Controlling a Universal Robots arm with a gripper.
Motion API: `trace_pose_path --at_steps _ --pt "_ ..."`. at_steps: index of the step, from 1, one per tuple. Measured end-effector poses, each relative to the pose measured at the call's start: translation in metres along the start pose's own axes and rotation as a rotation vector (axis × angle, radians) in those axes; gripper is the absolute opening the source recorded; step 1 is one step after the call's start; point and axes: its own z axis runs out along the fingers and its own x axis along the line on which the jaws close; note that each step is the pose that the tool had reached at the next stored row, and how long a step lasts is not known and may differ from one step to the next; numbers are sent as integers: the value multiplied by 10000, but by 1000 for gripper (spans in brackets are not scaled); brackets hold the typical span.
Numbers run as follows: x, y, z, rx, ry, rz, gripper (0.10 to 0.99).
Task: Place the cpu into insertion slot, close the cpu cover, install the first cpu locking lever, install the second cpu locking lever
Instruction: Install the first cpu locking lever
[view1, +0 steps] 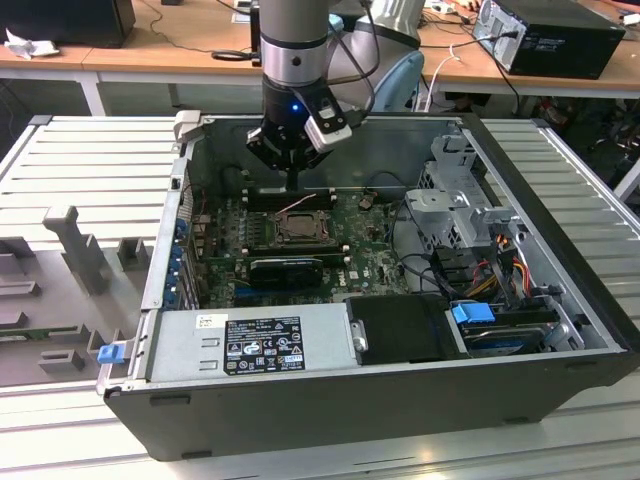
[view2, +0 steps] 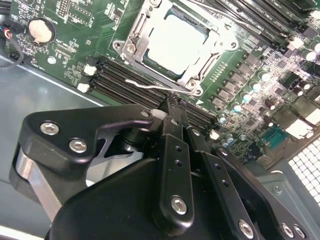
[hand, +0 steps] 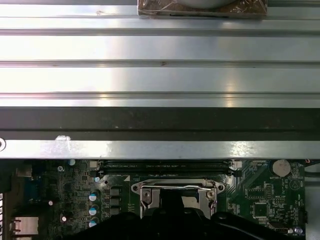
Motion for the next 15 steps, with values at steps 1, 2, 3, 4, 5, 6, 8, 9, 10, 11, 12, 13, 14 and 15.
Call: trace_pose_path --at_steps 1,2,3,4,5,6,8,9,10,11,12,13,14,15 --pt "-7 0 0 0 -1 0 106" --pt "-21 0 0 1 0 -1 106" --pt "-27 0 1 0 0 0 106" --pt "-34 0 1 0 0 0 106" --pt "-40 0 1 0 0 0 106" --pt "-42 0 1 0 0 0 106" --pt "-54 0 1 0 0 0 106" --pt "-64 0 1 0 0 0 106" --pt "-79 0 1 0 0 0 106" --pt "-82 1 1 0 0 0 106" --pt "-89 1 2 0 0 -2 106" --pt "-97 1 2 0 0 0 106" --pt "-105 1 2 1 0 1 106" --pt "-119 1 3 0 0 0 106"
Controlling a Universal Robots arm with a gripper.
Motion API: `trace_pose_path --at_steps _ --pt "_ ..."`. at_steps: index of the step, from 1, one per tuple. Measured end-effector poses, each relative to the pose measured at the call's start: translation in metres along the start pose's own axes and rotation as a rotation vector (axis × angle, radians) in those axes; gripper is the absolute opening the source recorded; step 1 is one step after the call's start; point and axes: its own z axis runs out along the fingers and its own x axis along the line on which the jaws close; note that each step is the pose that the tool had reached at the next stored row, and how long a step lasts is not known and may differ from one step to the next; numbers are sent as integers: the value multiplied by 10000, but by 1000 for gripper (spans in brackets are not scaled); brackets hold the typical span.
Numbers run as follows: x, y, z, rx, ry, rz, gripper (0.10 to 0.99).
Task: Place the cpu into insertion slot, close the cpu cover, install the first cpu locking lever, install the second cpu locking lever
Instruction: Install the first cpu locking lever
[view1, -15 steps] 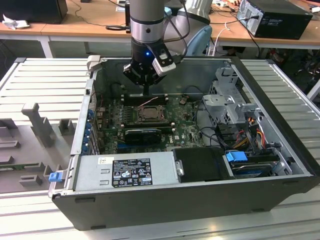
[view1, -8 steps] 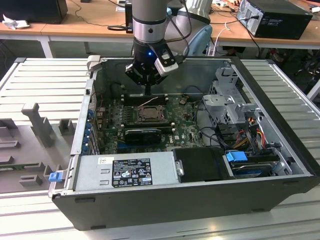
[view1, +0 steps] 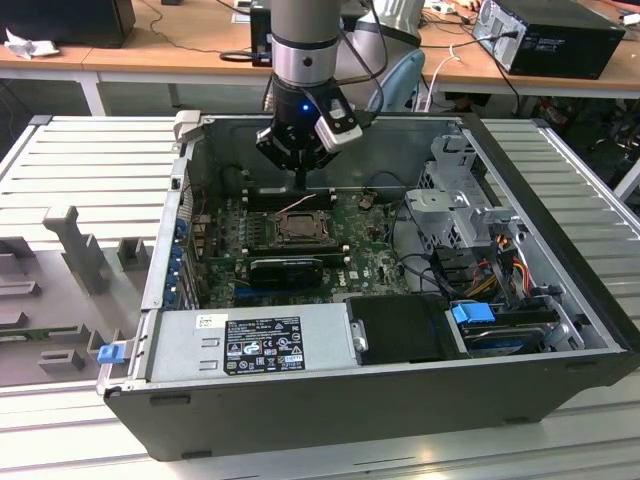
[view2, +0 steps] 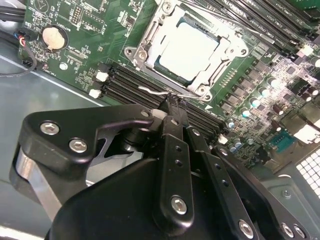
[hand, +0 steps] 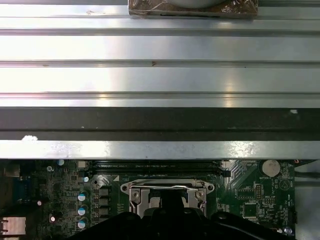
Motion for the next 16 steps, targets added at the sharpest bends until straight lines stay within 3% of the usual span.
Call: trace_pose_path --at_steps 4,6,9,12,16 --pt "-41 0 2 -33 0 1 106" --pt "-46 -2 14 -360 5 -61 106" --pt "-48 -6 85 -375 52 -888 106" --pt "-63 -7 157 -400 53 -905 106" --pt "-77 -6 225 -530 47 -903 106"
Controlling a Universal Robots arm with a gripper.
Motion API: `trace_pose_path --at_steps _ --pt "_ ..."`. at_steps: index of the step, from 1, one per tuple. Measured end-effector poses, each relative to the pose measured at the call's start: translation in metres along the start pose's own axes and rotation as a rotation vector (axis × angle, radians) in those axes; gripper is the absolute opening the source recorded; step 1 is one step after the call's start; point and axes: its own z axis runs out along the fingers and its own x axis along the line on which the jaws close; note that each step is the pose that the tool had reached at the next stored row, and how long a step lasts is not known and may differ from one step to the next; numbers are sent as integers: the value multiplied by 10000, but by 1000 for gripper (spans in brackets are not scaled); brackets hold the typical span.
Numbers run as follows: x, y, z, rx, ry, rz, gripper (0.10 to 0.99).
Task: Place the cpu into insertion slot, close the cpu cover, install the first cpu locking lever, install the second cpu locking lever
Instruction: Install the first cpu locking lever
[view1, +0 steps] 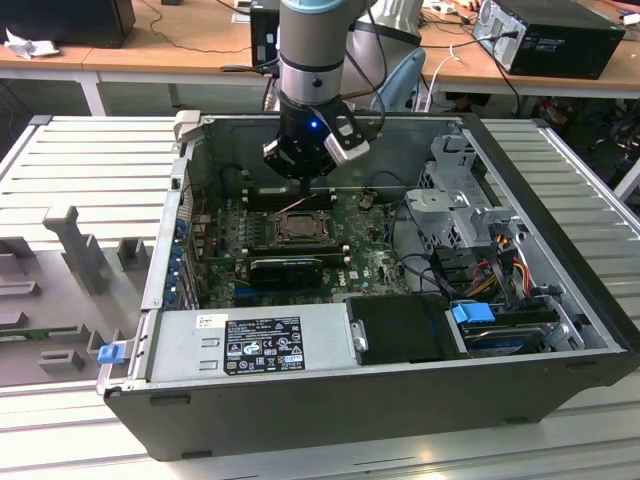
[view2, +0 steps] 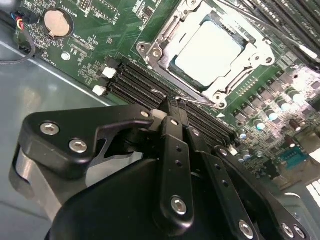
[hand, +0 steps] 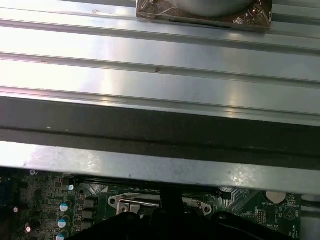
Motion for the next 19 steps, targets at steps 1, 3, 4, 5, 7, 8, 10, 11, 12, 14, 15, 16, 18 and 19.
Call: trace_pose_path --at_steps 1,3,4,5,7,8,10,11,12,14,15,16,18,19 --pt "-4 -3 27 -4 1 0 106" --pt "-11 -7 71 -6 2 0 106" --pt "-14 -10 91 -7 1 0 106" --pt "-18 -11 104 -8 1 0 106" --pt "-41 -14 147 -8 1 0 106" --pt "-58 -15 167 -8 1 1 106" --pt "-72 -15 200 -7 1 1 106" --pt "-74 -15 221 -7 1 1 106" --pt "-74 -15 236 -6 1 0 106" --pt "-74 -14 283 7 2 1 106" --pt "-74 -12 288 26 4 2 106" --pt "-75 -8 294 69 8 1 106" --pt "-76 0 303 163 15 -1 106" --pt "-76 5 306 201 19 -2 106"
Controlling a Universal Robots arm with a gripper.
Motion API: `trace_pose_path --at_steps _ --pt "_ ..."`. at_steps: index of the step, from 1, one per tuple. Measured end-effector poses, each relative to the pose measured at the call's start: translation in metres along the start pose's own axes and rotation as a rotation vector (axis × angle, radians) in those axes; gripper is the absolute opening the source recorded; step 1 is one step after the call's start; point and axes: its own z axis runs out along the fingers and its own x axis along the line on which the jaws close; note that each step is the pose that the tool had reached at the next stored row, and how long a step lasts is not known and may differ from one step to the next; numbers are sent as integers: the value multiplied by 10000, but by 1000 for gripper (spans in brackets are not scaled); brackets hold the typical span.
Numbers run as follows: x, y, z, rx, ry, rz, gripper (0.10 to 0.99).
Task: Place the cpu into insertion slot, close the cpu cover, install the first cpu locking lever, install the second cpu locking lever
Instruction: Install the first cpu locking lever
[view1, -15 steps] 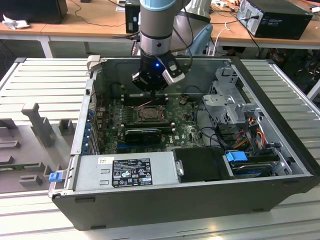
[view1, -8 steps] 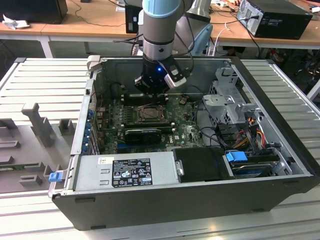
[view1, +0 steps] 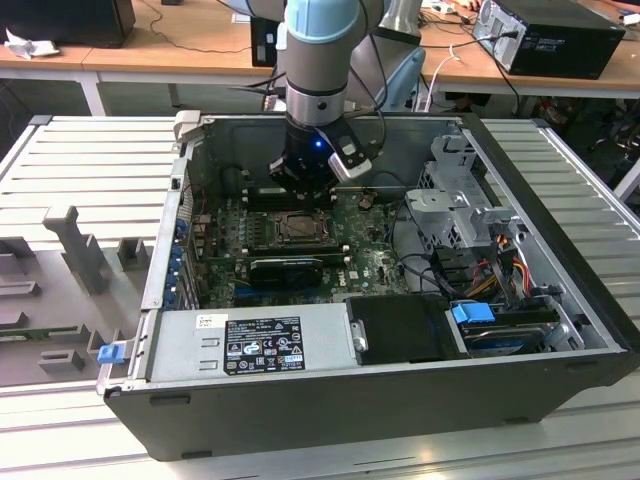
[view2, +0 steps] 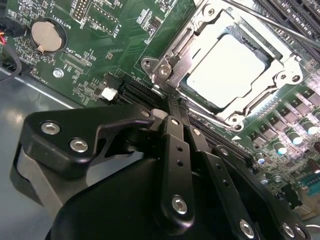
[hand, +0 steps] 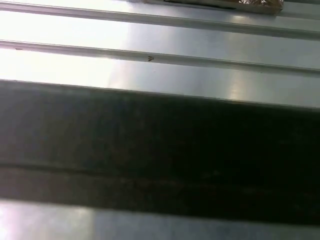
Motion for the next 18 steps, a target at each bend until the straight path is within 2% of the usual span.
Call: trace_pose_path --at_steps 5,6,10,15,17,18 --pt "-2 16 5 156 12 -1 106" --pt "-2 16 5 242 20 -3 106" --pt "-3 30 -5 324 27 -3 106" --pt "-6 57 -20 357 28 -3 106" --pt "-7 88 -4 573 52 -5 106" --pt "-8 97 4 624 58 -6 106"
